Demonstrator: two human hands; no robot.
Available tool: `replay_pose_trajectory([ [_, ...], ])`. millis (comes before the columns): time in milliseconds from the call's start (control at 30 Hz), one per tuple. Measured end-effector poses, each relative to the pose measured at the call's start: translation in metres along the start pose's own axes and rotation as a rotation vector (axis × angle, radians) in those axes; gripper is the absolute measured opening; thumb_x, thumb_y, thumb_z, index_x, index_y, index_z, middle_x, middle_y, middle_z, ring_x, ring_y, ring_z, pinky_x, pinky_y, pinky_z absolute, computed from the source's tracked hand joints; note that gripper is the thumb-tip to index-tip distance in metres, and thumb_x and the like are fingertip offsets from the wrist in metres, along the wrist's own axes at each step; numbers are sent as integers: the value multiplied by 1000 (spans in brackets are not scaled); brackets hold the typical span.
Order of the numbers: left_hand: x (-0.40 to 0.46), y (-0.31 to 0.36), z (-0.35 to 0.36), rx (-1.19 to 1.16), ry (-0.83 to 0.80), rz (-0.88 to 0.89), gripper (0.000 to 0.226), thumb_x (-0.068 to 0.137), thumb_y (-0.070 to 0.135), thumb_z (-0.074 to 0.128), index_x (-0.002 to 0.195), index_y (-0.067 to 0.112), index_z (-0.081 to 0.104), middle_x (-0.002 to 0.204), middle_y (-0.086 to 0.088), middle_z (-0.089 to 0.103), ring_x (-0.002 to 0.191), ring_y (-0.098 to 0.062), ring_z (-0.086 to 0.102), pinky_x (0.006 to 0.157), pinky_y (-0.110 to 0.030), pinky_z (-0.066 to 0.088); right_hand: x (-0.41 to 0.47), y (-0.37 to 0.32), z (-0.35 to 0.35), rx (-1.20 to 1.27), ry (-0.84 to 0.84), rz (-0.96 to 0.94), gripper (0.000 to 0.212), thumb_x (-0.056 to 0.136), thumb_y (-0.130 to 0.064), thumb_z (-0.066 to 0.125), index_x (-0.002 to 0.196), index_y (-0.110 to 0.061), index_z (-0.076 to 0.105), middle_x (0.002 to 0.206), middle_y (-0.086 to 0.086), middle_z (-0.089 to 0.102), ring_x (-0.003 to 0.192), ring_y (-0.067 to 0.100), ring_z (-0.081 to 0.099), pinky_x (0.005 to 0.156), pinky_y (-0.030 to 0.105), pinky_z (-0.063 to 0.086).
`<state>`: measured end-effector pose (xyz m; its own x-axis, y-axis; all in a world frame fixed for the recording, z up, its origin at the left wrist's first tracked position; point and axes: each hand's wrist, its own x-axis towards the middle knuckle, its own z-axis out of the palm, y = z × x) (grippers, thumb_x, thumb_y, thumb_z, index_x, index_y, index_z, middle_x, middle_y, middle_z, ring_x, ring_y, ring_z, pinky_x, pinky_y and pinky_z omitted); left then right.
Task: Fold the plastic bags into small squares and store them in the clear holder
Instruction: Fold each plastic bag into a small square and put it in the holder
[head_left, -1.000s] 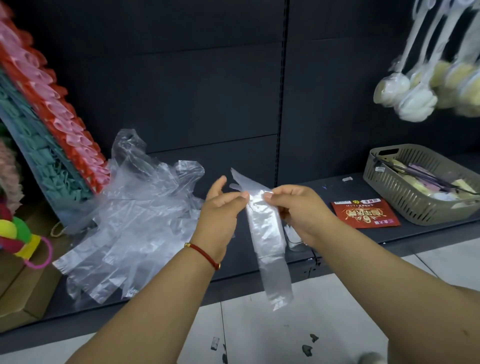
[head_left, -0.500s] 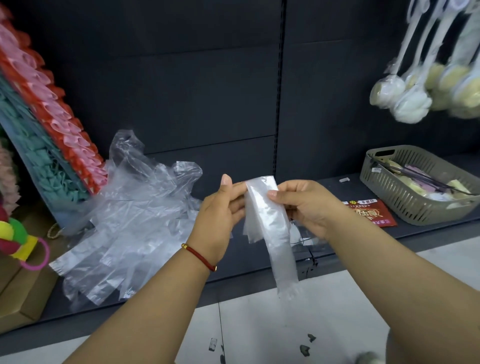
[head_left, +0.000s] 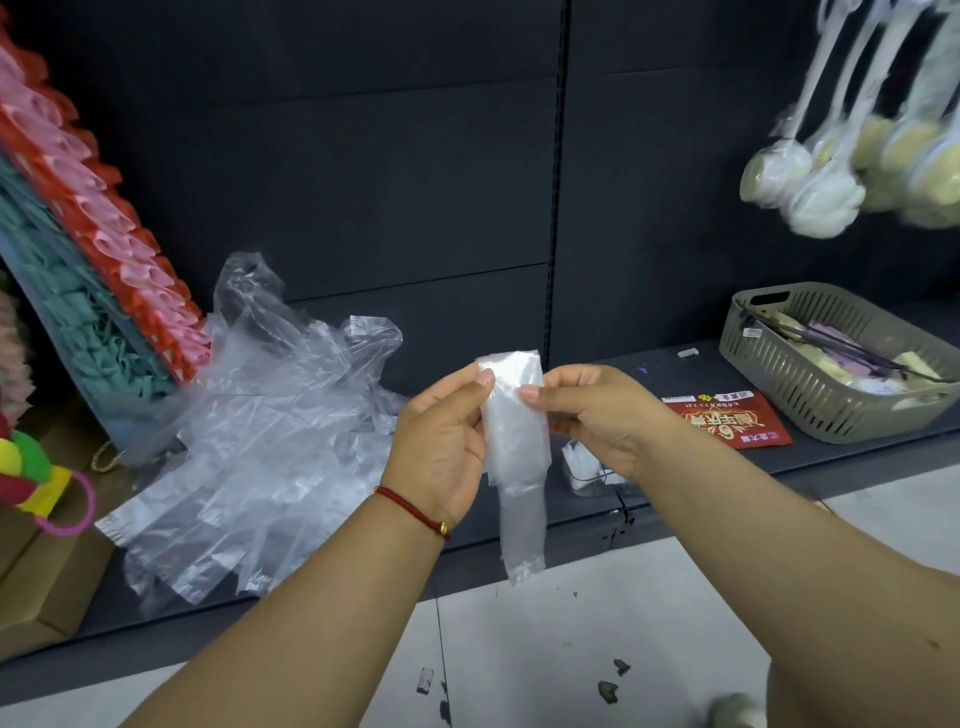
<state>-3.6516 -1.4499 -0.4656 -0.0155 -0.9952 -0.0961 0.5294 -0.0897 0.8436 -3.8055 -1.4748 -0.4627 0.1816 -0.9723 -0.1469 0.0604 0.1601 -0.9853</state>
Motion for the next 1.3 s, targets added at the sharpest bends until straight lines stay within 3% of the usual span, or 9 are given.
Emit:
replay_pose_trajectory([
  [200, 2, 0, 0, 4, 24, 19, 19, 90, -5, 56, 106, -6, 67, 90, -17, 72, 79, -25, 71, 69, -36, 61, 2, 4, 3, 2, -16, -25, 12, 83, -8, 73, 75, -5, 64, 88, 13, 72, 86, 22, 70, 84, 29, 55],
  [533, 6, 3, 1, 21, 19, 76, 26, 87, -17, 50, 100, -2, 68, 84, -12, 74, 77, -21, 73, 67, -29, 60, 2, 5, 8, 4, 14, -106, 11, 80, 2, 73, 77, -5, 64, 81, 10, 71, 81, 23, 70, 82, 34, 58],
  [667, 7, 2, 0, 51, 39, 104, 29, 86, -20, 51, 100, 2, 62, 86, -10, 73, 78, -19, 71, 74, -32, 61, 2, 4, 9, 54, 46, -111, 23, 78, 9, 71, 83, -8, 58, 75, 9, 71, 72, 19, 69, 72, 30, 58],
  [767, 6, -2, -1, 172, 57, 30, 23, 88, -8, 60, 107, 4, 57, 98, -14, 72, 82, -22, 71, 77, -37, 58, 3, 4, 7, 85, 106, -126, 28, 80, 10, 70, 90, -10, 54, 78, 11, 70, 75, 23, 68, 77, 36, 57],
  [833, 5, -8, -4, 422, 23, -2, 10, 89, 6, 67, 98, 4, 65, 94, -15, 74, 82, -26, 70, 78, -41, 57, 4, 3, 5, 106, 147, -137, 29, 80, 9, 69, 98, -8, 55, 83, 13, 70, 79, 25, 68, 82, 40, 56],
  [933, 3, -13, -6, 664, 0, 70, 29, 82, 22, 75, 80, -5, 65, 84, -29, 68, 74, -29, 61, 80, -54, 55, 3, 0, 4, 134, 169, -125, 21, 84, 1, 69, 102, -7, 62, 87, 10, 73, 80, 24, 70, 82, 39, 57],
  [1033, 1, -12, -6, 772, -22, 115, 37, 77, 33, 74, 74, -3, 64, 81, -32, 62, 68, -24, 55, 79, -58, 54, 2, -5, 1, 57, 169, -115, 11, 90, -20, 68, 89, -9, 68, 79, 3, 72, 73, 16, 66, 76, 32, 56],
  [1200, 2, -13, -9, 721, -75, 36, 20, 85, 18, 74, 67, 9, 72, 76, -16, 66, 74, -18, 59, 87, -47, 55, 2, -9, -3, 83, 256, -169, 17, 89, -16, 68, 74, -10, 65, 71, 4, 68, 67, 16, 63, 68, 29, 53],
  [1300, 6, -9, -11, 647, 5, 33, 17, 85, 14, 74, 72, 3, 70, 68, -1, 62, 63, -7, 56, 75, -28, 50, 6, -6, -3, -54, 290, -54, 29, 89, -41, 67, 82, -13, 67, 68, 3, 62, 60, 14, 54, 59, 27, 46],
])
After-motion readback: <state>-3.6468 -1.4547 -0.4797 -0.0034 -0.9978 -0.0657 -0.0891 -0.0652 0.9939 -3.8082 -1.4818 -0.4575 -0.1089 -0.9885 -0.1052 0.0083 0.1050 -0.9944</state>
